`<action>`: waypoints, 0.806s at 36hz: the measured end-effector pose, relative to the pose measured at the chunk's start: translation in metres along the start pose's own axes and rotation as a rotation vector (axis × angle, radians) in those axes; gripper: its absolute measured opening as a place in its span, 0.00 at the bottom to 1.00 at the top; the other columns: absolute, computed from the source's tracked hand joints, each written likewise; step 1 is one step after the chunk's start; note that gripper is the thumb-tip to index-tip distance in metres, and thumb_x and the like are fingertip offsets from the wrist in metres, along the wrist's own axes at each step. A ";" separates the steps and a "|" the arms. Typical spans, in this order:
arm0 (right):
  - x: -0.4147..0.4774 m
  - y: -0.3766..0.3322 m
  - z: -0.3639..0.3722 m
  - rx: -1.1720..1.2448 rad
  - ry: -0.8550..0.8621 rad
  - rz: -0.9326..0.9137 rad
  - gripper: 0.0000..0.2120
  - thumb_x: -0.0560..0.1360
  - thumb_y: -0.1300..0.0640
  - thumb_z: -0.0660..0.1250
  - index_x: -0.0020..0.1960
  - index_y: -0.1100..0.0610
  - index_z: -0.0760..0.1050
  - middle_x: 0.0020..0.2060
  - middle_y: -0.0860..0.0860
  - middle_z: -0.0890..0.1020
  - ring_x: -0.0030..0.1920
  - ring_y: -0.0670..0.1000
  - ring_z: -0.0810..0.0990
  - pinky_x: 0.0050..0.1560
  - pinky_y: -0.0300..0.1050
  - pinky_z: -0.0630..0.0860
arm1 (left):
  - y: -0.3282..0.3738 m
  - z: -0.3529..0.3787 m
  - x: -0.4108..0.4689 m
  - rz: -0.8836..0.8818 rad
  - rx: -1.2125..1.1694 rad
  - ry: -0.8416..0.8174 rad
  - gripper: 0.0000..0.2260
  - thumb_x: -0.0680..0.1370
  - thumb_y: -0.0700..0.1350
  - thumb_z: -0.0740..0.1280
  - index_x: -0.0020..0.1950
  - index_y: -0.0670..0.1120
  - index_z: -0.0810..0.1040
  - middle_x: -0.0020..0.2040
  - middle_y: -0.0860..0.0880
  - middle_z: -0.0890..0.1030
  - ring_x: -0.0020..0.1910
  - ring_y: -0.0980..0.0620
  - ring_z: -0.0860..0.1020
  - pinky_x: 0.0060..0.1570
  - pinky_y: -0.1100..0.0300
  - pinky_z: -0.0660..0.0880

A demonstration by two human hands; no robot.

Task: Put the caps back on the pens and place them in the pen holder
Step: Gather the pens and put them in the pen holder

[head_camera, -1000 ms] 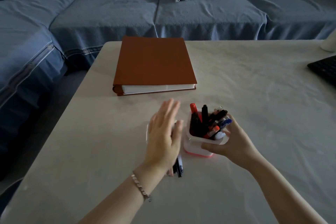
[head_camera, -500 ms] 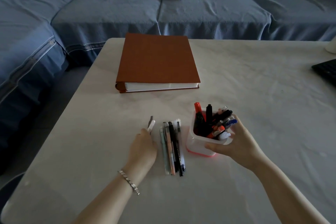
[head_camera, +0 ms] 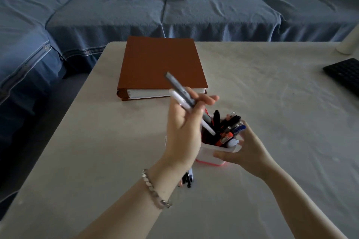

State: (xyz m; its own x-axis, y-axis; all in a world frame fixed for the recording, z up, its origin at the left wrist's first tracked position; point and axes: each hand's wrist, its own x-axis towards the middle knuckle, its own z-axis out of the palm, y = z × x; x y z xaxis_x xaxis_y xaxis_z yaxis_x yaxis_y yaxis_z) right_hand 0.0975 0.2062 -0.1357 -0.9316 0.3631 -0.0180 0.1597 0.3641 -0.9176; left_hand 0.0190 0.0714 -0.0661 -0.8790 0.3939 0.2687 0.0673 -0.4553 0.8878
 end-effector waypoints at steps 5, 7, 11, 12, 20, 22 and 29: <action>0.000 0.002 -0.001 -0.001 0.009 0.008 0.40 0.57 0.59 0.80 0.57 0.34 0.63 0.57 0.43 0.76 0.57 0.38 0.74 0.48 0.22 0.69 | -0.021 0.005 -0.011 -0.101 0.205 -0.131 0.09 0.77 0.29 0.56 0.43 0.42 0.67 0.42 0.50 0.78 0.52 0.55 0.80 0.52 0.66 0.74; 0.000 0.002 0.000 -0.006 0.009 0.000 0.40 0.57 0.59 0.80 0.57 0.32 0.62 0.57 0.42 0.76 0.56 0.36 0.73 0.48 0.22 0.69 | -0.022 0.001 -0.013 -0.043 0.312 -0.173 0.05 0.77 0.35 0.59 0.44 0.44 0.68 0.44 0.49 0.79 0.53 0.54 0.80 0.55 0.61 0.75; 0.001 0.002 0.000 -0.007 0.009 0.005 0.40 0.57 0.59 0.80 0.55 0.31 0.61 0.58 0.43 0.75 0.57 0.40 0.74 0.48 0.28 0.70 | -0.017 -0.007 -0.009 0.145 0.443 -0.149 0.12 0.77 0.41 0.61 0.58 0.53 0.66 0.44 0.50 0.79 0.46 0.52 0.81 0.50 0.59 0.77; 0.001 0.003 0.000 -0.005 0.010 0.004 0.40 0.57 0.59 0.80 0.55 0.31 0.61 0.58 0.44 0.75 0.57 0.41 0.74 0.49 0.29 0.70 | -0.017 -0.011 -0.006 0.199 0.504 -0.161 0.15 0.78 0.40 0.60 0.63 0.52 0.64 0.46 0.51 0.79 0.45 0.53 0.81 0.49 0.60 0.78; 0.000 0.002 0.001 0.007 0.009 0.002 0.40 0.57 0.60 0.80 0.55 0.33 0.62 0.56 0.40 0.75 0.53 0.31 0.73 0.47 0.21 0.67 | -0.042 -0.028 -0.006 0.262 0.996 -0.376 0.18 0.79 0.42 0.54 0.68 0.42 0.69 0.71 0.49 0.67 0.70 0.57 0.63 0.70 0.50 0.61; 0.000 0.002 0.000 0.010 0.009 0.004 0.39 0.57 0.59 0.80 0.55 0.33 0.63 0.55 0.41 0.76 0.53 0.33 0.74 0.49 0.24 0.69 | -0.041 -0.028 -0.010 0.191 0.978 -0.443 0.19 0.80 0.48 0.52 0.69 0.44 0.66 0.73 0.52 0.62 0.73 0.57 0.57 0.72 0.50 0.56; 0.000 0.002 0.000 0.003 -0.002 0.021 0.37 0.58 0.61 0.79 0.52 0.33 0.63 0.56 0.44 0.77 0.54 0.40 0.75 0.47 0.31 0.71 | -0.023 -0.038 -0.006 0.117 0.812 -0.310 0.18 0.80 0.51 0.52 0.68 0.49 0.68 0.71 0.54 0.65 0.72 0.61 0.57 0.70 0.64 0.55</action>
State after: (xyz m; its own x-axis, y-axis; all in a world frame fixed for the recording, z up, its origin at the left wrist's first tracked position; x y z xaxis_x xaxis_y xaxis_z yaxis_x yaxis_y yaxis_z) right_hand 0.0979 0.2072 -0.1378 -0.9288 0.3687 -0.0383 0.1782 0.3536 -0.9183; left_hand 0.0050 0.0492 -0.1028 -0.6856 0.6333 0.3590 0.5676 0.1563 0.8083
